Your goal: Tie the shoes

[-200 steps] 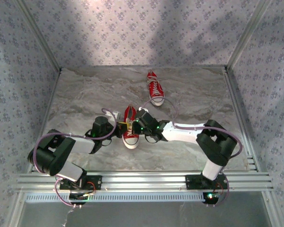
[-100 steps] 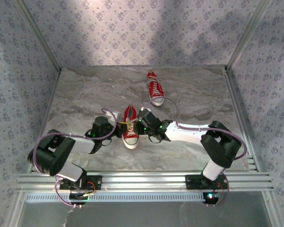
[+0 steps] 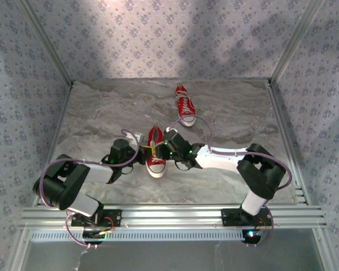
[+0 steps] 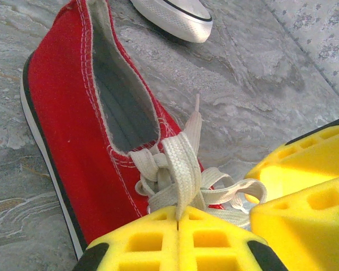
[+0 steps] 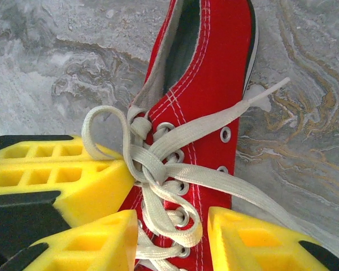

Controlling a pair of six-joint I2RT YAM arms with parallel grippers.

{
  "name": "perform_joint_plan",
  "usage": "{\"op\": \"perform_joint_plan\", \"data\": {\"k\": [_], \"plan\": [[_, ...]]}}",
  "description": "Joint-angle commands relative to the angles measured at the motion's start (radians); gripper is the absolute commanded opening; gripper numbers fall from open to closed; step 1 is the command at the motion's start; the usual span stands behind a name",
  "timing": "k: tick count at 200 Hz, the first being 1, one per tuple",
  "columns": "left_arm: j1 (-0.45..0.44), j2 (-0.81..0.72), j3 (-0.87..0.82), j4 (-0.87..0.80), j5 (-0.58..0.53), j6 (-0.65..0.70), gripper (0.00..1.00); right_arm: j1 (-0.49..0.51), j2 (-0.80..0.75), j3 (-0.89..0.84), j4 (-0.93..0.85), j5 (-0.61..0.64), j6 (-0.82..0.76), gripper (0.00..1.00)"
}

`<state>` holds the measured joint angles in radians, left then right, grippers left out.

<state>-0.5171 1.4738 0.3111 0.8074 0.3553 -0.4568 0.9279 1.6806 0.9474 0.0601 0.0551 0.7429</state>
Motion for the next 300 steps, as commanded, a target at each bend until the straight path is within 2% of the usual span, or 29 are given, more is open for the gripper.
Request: {"op": "perform_joint_plan", "data": {"k": [1,51,81,106,149,188,208,233,252,262,272,300], "plan": [[0.006,0.004,-0.008,0.021,0.030,0.002,0.00,0.000,0.028,0.032,0.007,-0.011,0.000,0.37],[0.005,0.000,-0.006,0.019,0.033,0.003,0.00,-0.009,0.030,0.035,0.010,-0.011,-0.009,0.18],[0.006,-0.032,0.002,-0.014,0.037,0.010,0.00,-0.034,0.014,0.047,-0.056,-0.029,-0.069,0.00],[0.015,-0.072,0.016,-0.062,0.040,0.015,0.00,-0.063,0.025,0.092,-0.169,-0.086,-0.183,0.00],[0.031,-0.088,0.054,-0.129,0.063,0.023,0.00,-0.076,0.059,0.186,-0.373,-0.095,-0.372,0.00],[0.048,-0.059,0.067,-0.131,0.088,0.017,0.00,-0.079,0.108,0.267,-0.498,-0.096,-0.468,0.00],[0.052,-0.057,0.068,-0.134,0.093,0.019,0.00,-0.082,0.113,0.281,-0.518,-0.074,-0.476,0.00],[0.052,-0.034,0.076,-0.121,0.124,0.018,0.00,-0.092,0.091,0.280,-0.463,-0.109,-0.457,0.00],[0.052,-0.024,0.079,-0.114,0.132,0.012,0.00,-0.095,0.090,0.292,-0.438,-0.118,-0.452,0.08],[0.054,-0.026,0.080,-0.118,0.132,0.012,0.00,-0.094,0.087,0.293,-0.432,-0.112,-0.448,0.23],[0.054,-0.027,0.080,-0.121,0.131,0.011,0.00,-0.093,0.077,0.281,-0.417,-0.106,-0.444,0.32],[0.054,-0.018,0.086,-0.127,0.132,0.006,0.00,-0.081,0.008,0.201,-0.363,-0.014,-0.409,0.38]]}}
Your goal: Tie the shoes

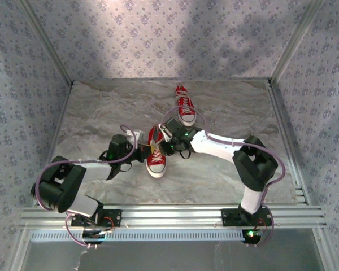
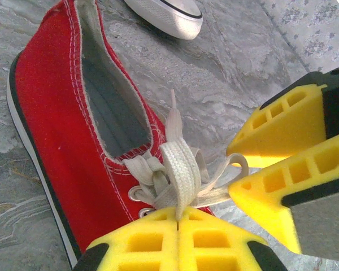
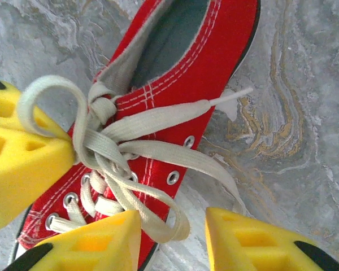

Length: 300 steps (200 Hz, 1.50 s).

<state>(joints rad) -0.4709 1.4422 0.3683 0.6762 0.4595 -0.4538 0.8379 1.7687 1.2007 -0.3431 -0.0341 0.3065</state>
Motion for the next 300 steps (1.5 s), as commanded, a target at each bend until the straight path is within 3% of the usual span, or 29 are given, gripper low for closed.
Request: {"op": "perform_joint_plan", "data": {"k": [1,35,55,81,125,153,204,300], "plan": [[0.008,0.014,0.029,0.004,0.028,0.003,0.00,0.011,-0.084,-0.058,0.041,0.080,0.029,0.38],[0.015,0.048,0.056,-0.009,0.043,-0.025,0.00,0.037,-0.184,-0.147,0.125,0.208,0.065,0.37],[0.020,0.078,0.080,-0.014,0.066,-0.043,0.00,0.061,-0.211,-0.179,0.177,0.191,0.001,0.34],[0.024,0.112,0.109,-0.027,0.084,-0.064,0.00,0.089,-0.200,-0.209,0.237,0.126,-0.226,0.32],[0.029,0.146,0.148,-0.066,0.107,-0.076,0.00,0.059,-0.203,-0.240,0.309,0.058,-0.537,0.42],[0.034,0.155,0.152,-0.065,0.112,-0.077,0.00,0.043,-0.227,-0.297,0.365,0.076,-0.783,0.43],[0.041,0.176,0.159,-0.049,0.132,-0.078,0.00,-0.043,-0.228,-0.360,0.444,-0.117,-1.095,0.43],[0.044,0.191,0.157,-0.032,0.150,-0.080,0.00,-0.033,-0.088,-0.274,0.518,-0.142,-1.212,0.40]]}}
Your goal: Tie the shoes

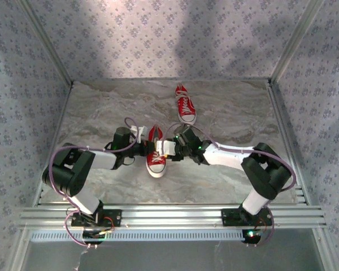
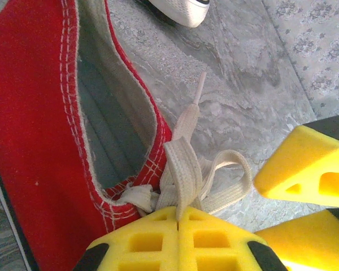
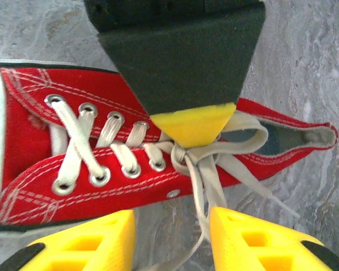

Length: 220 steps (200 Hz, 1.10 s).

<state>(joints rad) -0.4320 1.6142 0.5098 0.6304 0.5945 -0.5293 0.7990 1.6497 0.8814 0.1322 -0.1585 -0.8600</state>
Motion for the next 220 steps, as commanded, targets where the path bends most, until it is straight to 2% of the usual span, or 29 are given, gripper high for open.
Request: {"op": "perform_joint_plan", "data": {"k": [1,83,135,163,186,220], "plan": [[0.006,0.019,0.015,0.014,0.015,-0.005,0.00,0.006,0.031,0.046,0.044,-0.018,-0.046,0.40],[0.007,0.026,0.016,0.018,0.025,-0.003,0.00,0.014,0.110,0.100,0.041,0.015,-0.080,0.39],[0.009,0.026,0.013,0.023,0.028,-0.005,0.00,0.001,0.115,0.105,0.034,0.017,-0.070,0.33],[0.010,0.021,0.010,0.023,0.028,-0.005,0.00,-0.004,0.106,0.100,0.036,0.019,-0.063,0.19],[0.013,0.016,0.007,0.023,0.027,-0.006,0.00,-0.006,0.094,0.088,0.040,0.018,-0.057,0.00],[0.016,0.005,0.000,0.025,0.015,-0.006,0.00,-0.020,0.065,0.067,0.047,-0.011,-0.025,0.00]]}}
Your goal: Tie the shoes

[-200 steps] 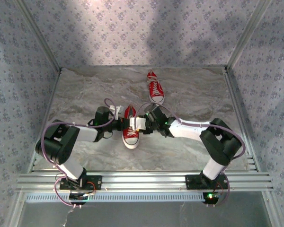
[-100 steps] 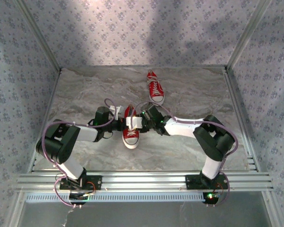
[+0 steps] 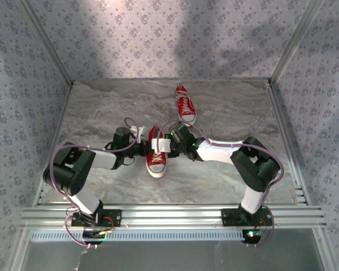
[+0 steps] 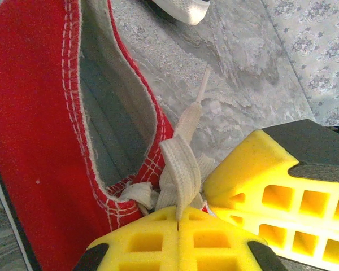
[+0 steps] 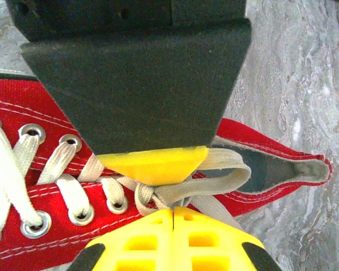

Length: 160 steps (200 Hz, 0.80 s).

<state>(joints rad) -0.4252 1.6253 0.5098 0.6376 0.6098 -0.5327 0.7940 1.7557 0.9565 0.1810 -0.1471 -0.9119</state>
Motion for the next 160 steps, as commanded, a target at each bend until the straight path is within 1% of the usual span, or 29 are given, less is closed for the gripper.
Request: {"op": "perform_joint_plan", "data": {"k": [1,41,74,104,160], "plan": [[0.009,-0.006,0.000,0.018,0.000,-0.003,0.00,-0.016,-0.041,-0.010,-0.002,-0.024,0.028,0.00],[0.019,-0.063,-0.039,0.046,-0.026,0.003,0.00,-0.052,-0.065,-0.022,0.018,-0.092,0.176,0.00],[0.019,-0.097,-0.053,0.034,-0.044,0.017,0.00,-0.069,-0.069,-0.035,0.032,-0.142,0.269,0.00],[0.022,-0.104,-0.060,0.027,-0.063,0.015,0.00,-0.082,-0.070,-0.048,0.042,-0.134,0.315,0.00],[0.040,-0.111,-0.080,0.020,-0.097,0.009,0.00,-0.088,-0.064,-0.070,0.035,-0.099,0.331,0.00]]}}
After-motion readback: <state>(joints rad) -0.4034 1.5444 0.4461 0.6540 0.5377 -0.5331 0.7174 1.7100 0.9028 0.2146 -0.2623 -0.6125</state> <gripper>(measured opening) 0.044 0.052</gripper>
